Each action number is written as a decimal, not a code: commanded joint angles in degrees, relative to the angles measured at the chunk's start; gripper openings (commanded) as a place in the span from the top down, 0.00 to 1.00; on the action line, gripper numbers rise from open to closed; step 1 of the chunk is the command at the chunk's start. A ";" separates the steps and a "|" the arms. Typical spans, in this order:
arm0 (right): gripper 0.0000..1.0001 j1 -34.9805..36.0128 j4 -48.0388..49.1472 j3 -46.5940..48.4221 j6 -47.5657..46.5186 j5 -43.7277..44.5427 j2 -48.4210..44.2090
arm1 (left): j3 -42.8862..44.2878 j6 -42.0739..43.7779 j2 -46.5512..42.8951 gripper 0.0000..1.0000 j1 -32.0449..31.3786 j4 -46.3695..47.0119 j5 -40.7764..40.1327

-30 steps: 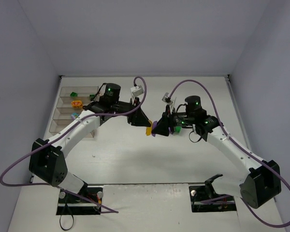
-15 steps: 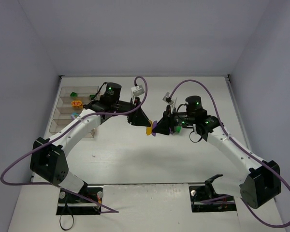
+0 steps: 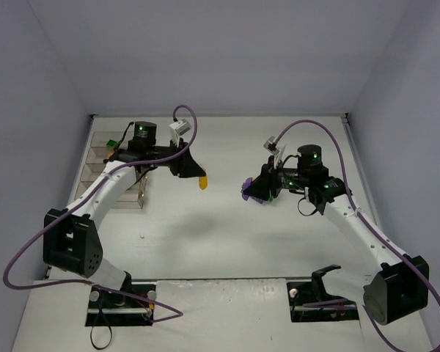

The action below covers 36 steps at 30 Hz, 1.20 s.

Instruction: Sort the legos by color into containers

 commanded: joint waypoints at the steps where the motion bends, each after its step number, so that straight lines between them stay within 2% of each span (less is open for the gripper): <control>1: 1.00 -0.15 1.65 1.07 0.07 -0.76 -1.00 | 0.87 0.05 -2.04 1.00 2.20 1.16 -3.84; 3: 1.00 -0.15 1.65 1.42 0.07 -0.14 -0.65 | 0.17 -4.50 -2.30 1.00 6.31 3.60 -10.60; 4: 1.00 -0.06 1.65 1.68 0.07 0.38 -0.48 | -0.01 -6.45 -2.47 1.00 7.99 4.58 -18.55; 7: 1.00 -0.15 1.65 1.77 -0.02 0.39 -0.56 | -0.28 -13.04 -3.09 1.00 14.67 4.85 -30.63; 8: 1.00 -0.06 1.65 1.60 -0.02 0.30 -0.65 | 0.07 -13.84 -3.09 1.00 15.99 4.24 -37.02; 9: 1.00 -0.06 1.83 1.51 -0.11 -0.05 -0.65 | 0.69 -14.89 -2.57 1.00 18.88 4.06 -39.34; 12: 1.00 0.02 1.83 0.98 -0.28 -0.23 -1.00 | 3.58 -14.64 0.24 1.00 20.92 5.37 -45.86; 18: 1.00 0.11 1.74 0.63 -0.20 -0.14 -1.97 | 5.61 -14.20 7.01 1.00 21.98 11.27 -51.84; 23: 1.00 0.11 1.74 -0.16 -0.11 0.04 -3.11 | 7.63 -13.32 11.49 1.00 22.16 14.42 -52.55; 26: 1.00 0.11 1.74 -0.34 -0.11 0.04 -3.37 | 8.34 -12.88 12.90 0.95 22.16 17.50 -52.73; 29: 1.00 0.11 1.74 -0.25 -0.11 0.04 -3.11 | 9.30 -12.62 14.22 0.95 22.16 18.12 -52.46; 36: 1.00 0.11 1.74 0.01 -0.02 0.30 -2.67 | 8.96 -12.09 16.25 0.81 22.16 16.98 -51.67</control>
